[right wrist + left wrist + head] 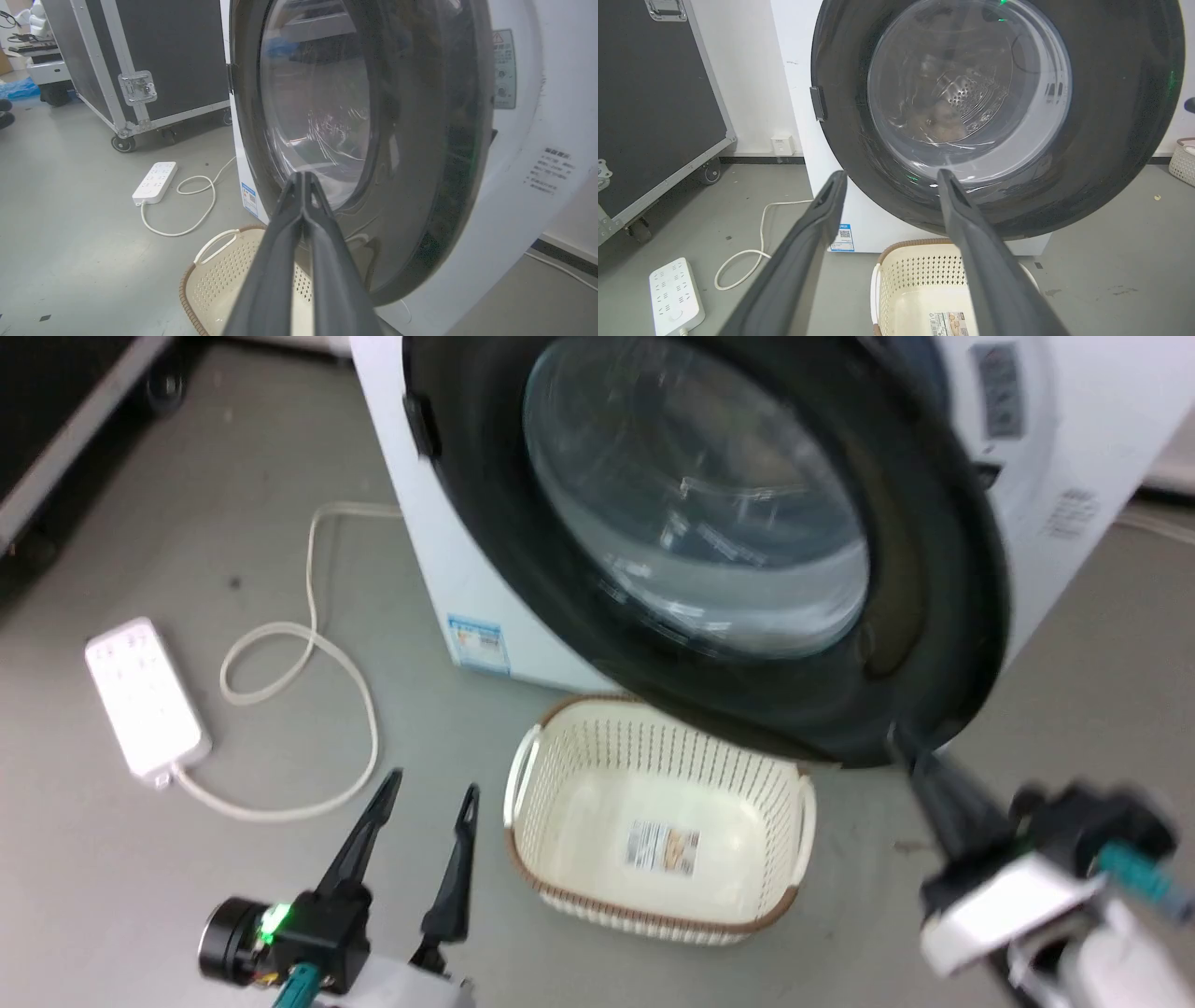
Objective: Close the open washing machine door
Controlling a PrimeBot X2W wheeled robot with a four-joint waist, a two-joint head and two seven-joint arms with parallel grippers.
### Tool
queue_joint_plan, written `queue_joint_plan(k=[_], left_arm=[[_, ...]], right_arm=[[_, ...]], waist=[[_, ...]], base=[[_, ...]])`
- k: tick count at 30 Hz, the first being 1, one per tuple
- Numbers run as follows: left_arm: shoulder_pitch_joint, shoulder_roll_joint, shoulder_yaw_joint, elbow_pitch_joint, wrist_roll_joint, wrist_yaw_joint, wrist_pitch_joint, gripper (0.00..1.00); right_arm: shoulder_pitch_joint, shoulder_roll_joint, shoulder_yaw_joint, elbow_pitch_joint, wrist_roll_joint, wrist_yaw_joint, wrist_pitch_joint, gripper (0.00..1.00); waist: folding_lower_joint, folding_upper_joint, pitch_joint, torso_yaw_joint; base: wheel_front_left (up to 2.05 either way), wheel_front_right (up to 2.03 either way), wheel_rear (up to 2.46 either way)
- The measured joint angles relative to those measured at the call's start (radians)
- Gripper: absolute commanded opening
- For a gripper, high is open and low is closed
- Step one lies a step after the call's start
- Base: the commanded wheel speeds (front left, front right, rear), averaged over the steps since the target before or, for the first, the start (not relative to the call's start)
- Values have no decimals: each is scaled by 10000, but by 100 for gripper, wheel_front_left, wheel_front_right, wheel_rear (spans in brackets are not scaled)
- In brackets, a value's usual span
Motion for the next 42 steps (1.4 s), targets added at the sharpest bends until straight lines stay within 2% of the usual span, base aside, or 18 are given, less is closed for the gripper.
queue_joint_plan(k=[7,13,22,26,29,30,31,38,42], left_arm=[[-680,-359,-184,-46,155,-165,0,100],[-1111,-529,-169,-61,163,-249,0,100],[-1337,-679,-188,-42,159,-305,0,100],[-1356,-732,-165,-4,159,-303,0,100],[-1391,-761,-69,90,128,-303,0,100],[-1390,-763,-35,117,127,-303,0,100],[-1387,-767,8,146,117,-303,0,100],[-1011,-773,426,566,42,-336,0,100],[-487,-769,813,918,-67,-378,-2,100]], right_arm=[[-2149,-1534,13,328,853,0,878,0],[-3765,-2192,-529,1392,1298,58,1425,0],[-5939,-2378,-1728,3478,1507,27,1981,0],[-6409,-2138,-1778,4065,1386,46,2011,0],[-6497,-1749,-1703,4742,1279,73,1622,0],[-6457,-1676,-1615,4775,1279,56,1429,42],[-6384,-1595,-1519,4773,1306,23,1239,100],[-4622,-1127,-932,4345,1425,15,194,100],[-2327,-529,-1335,2907,915,15,-585,100]], waist=[[1,0,1159,386],[2,0,1924,805],[0,0,2469,1223],[-1,0,2472,1164],[-1,0,2216,1006],[-1,0,2121,967],[-1,0,2017,924],[-3,0,1018,504],[-5,0,-6,27]], base=[[0,0,0],[0,0,0],[0,0,0],[0,0,0],[0,0,0],[0,0,0],[0,0,0],[0,0,0],[0,0,0]])
